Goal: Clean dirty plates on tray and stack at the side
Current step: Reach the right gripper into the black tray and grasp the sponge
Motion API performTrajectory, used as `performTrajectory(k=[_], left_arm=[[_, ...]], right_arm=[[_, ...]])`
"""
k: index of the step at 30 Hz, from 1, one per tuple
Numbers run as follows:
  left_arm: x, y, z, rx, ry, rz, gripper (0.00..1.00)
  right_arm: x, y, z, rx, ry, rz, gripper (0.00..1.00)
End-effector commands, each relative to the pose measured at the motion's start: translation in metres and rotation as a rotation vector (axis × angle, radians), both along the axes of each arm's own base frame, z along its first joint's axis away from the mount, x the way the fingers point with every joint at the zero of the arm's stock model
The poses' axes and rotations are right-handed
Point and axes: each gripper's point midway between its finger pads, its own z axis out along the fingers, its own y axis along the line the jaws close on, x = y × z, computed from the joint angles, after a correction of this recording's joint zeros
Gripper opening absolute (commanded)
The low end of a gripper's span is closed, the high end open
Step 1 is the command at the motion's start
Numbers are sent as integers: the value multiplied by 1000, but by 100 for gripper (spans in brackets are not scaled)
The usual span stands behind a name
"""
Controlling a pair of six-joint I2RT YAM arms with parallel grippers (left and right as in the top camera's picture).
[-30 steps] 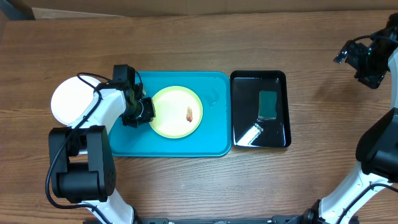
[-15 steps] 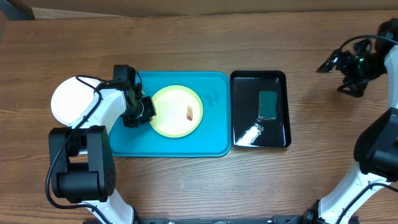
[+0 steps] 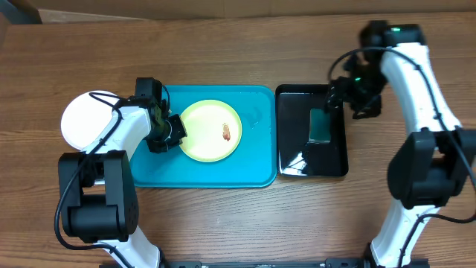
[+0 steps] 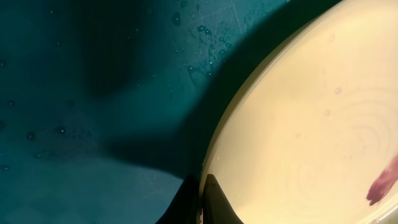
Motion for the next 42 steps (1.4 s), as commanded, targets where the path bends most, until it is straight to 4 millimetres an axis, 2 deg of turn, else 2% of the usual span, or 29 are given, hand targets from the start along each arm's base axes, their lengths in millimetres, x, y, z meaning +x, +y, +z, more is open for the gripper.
performTrajectory(k=[1,5,9,14,19,23,26,34,38,42], left_arm=[[-3,0,3,4,1,16,4],[-4,0,3,4,4,14,4],[-5,0,3,4,9,15,4],[-7,0,3,4,17,14,4],[-7,0,3,5,17,12,4],[-7,0,3,5,17,12,4],[-7,0,3,5,17,12,4],[-7,0,3,5,17,12,4],[-7,0,3,5,17,12,5],[-7,0,3,5,16,12,5]], right_arm=[[-5,-2,-6,-196,-14,14,77],[-1,17,-23,-207,-48,53,77],[0,28,-37,-205,-66,60,76],[5,29,-50,-201,-90,41,68],[9,28,-64,-204,-114,21,69],[9,28,-70,-206,-119,20,79],[11,20,-73,-251,-129,-19,81],[10,19,-86,-257,-137,-28,80],[11,20,-91,-252,-149,-30,74],[11,21,-96,-245,-152,-32,73]])
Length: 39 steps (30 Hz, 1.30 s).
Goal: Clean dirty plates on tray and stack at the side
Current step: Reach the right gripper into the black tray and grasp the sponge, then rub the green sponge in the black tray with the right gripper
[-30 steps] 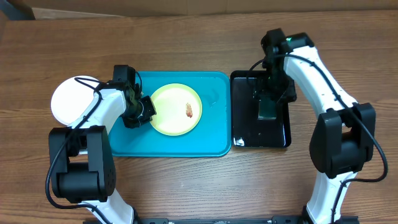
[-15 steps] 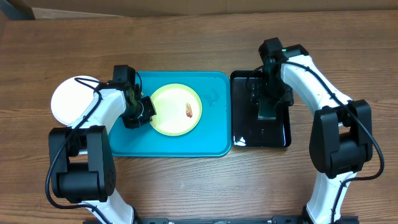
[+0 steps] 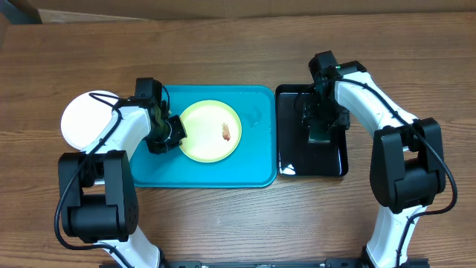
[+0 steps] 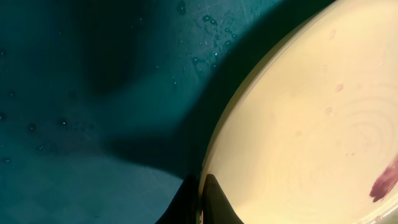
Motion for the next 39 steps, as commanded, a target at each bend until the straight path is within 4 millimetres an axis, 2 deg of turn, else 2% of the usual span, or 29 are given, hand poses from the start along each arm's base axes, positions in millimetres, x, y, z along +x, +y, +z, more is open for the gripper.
performTrajectory(k=[1,3,8,14,18,24,28,34,39], left_arm=[[-4,0,3,5,1,12,5],[-4,0,3,5,1,12,5],[-4,0,3,5,1,12,5],[-4,0,3,5,1,12,5],[-4,0,3,5,1,11,5],[-4,0,3,5,1,12,5],[-4,0,3,5,2,11,5],[-4,0,3,5,3,11,5],[-4,0,3,5,3,11,5]], right_arm=[[-3,-1,-4,1,-9,-7,73],[-3,-1,-10,3,-17,-7,72],[-1,-1,-12,6,-28,-10,58],[2,0,-8,8,-36,-10,59],[6,1,0,10,-44,-9,65],[8,1,6,9,-43,-6,65],[8,2,6,10,-42,-6,64],[8,2,6,12,-41,-6,49],[3,1,-1,9,-29,-6,52]])
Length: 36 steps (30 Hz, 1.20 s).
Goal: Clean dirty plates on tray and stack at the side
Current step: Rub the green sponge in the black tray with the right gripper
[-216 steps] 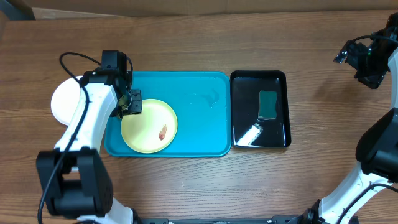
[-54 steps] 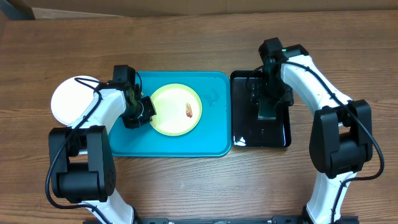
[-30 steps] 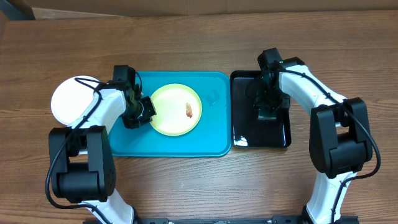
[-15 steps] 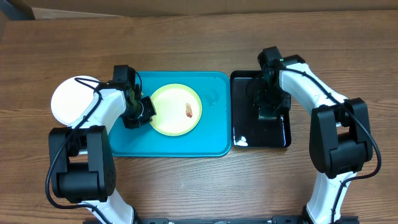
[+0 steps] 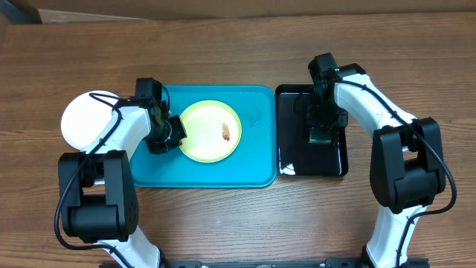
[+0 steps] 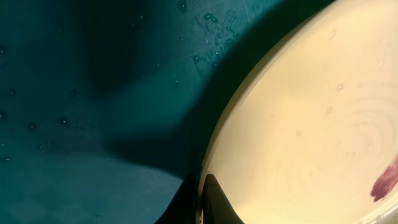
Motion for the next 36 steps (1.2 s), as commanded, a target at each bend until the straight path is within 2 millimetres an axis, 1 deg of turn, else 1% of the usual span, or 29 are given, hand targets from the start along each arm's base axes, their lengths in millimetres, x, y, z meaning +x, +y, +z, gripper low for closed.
performTrajectory(k=[1,3,5,6,7,8,11,12,15,17,19,23,27,33,36], left_arm=[[-3,0,3,5,1,11,5],[-3,0,3,5,1,11,5],[-3,0,3,5,0,11,5],[-3,0,3,5,0,11,5],[-3,0,3,5,0,11,6],[-3,0,3,5,0,11,5],[-3,0,3,5,0,11,6],[-3,0,3,5,-1,11,6],[-1,1,3,8,-10,6,13],[3,2,4,17,-32,-16,16],[7,2,4,18,-47,-22,20],[7,2,4,18,-50,-24,22],[4,2,4,18,-35,-24,22],[3,2,4,18,-33,-27,23],[2,2,3,18,-31,-27,22]], right_arm=[[3,0,3,6,-23,-5,52],[4,1,3,7,-27,-5,51],[5,1,4,8,-32,-5,40],[5,1,4,8,-32,-5,32],[5,1,4,8,-31,-5,21],[5,1,4,8,-31,-5,14],[1,2,4,14,-16,-5,4],[0,3,4,24,-9,-4,4],[-1,12,4,74,0,39,4],[-1,21,6,120,1,81,4],[2,25,11,143,-3,87,4],[10,29,30,153,-21,90,4],[13,37,41,156,-31,113,4],[9,53,41,150,-34,167,4],[8,54,39,111,-37,182,4]])
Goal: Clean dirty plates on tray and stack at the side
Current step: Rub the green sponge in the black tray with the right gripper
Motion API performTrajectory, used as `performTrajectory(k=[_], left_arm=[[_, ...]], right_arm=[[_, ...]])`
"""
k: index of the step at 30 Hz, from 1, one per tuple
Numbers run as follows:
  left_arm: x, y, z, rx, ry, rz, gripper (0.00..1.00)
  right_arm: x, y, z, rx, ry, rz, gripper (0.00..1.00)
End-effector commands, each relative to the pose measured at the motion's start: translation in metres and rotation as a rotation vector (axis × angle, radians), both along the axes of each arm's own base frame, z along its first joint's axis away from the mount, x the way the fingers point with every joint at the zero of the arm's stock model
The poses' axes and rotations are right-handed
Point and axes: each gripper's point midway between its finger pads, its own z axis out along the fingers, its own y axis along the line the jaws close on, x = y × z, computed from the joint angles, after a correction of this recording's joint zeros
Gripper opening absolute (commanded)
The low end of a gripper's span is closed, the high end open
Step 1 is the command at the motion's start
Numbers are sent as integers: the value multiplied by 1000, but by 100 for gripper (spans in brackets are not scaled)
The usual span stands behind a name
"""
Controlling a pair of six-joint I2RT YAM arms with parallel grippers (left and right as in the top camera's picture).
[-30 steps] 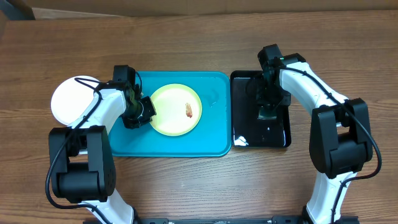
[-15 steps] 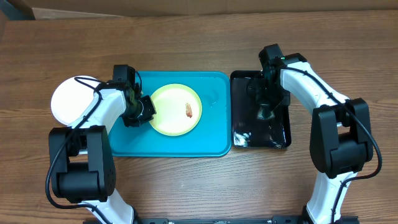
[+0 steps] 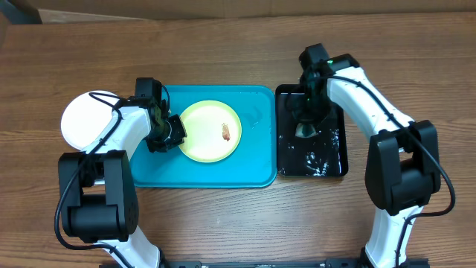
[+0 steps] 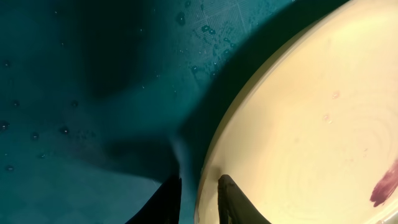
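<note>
A pale yellow plate with a reddish stain lies on the blue tray. My left gripper is at the plate's left rim. In the left wrist view its fingers stand apart on either side of the rim, the gripper open around the plate; the stain shows at the right edge. My right gripper is over the black tray, shut on a greenish sponge.
A white plate sits on the wooden table left of the blue tray. Water drops speckle the black tray's floor and the blue tray. Both arms' bases stand at the near side.
My left gripper's fingers, then tight on the plate rim, now stand apart around it. The right gripper has shifted left in the black tray with the sponge, and water drops now show there.
First the left gripper was shut on the yellow plate's rim and the right gripper hung beyond the black tray, the sponge lying in it. Then the right gripper was down on the sponge and stayed there. Now it holds the sponge further left, and the left has opened.
</note>
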Motion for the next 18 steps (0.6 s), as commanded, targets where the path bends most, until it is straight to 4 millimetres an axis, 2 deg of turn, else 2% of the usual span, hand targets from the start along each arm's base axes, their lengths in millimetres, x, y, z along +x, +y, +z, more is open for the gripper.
performTrajectory(k=[1,4,7,12,15,18], left_arm=[[-2,1,4,13,-13,-23,22],[-2,-1,4,13,-14,-28,21],[-2,-3,4,13,-14,-36,14],[-2,-6,4,13,-14,-45,13],[-1,-7,4,13,-19,-45,10],[0,-6,4,13,-22,-42,7]], right_arm=[[6,6,10,-13,-44,30,4],[0,12,2,-14,-38,44,4],[-4,13,-6,-17,-31,44,4],[-4,12,-17,-13,-40,30,4],[1,14,-10,-7,-58,30,4],[7,16,11,1,-84,30,4]])
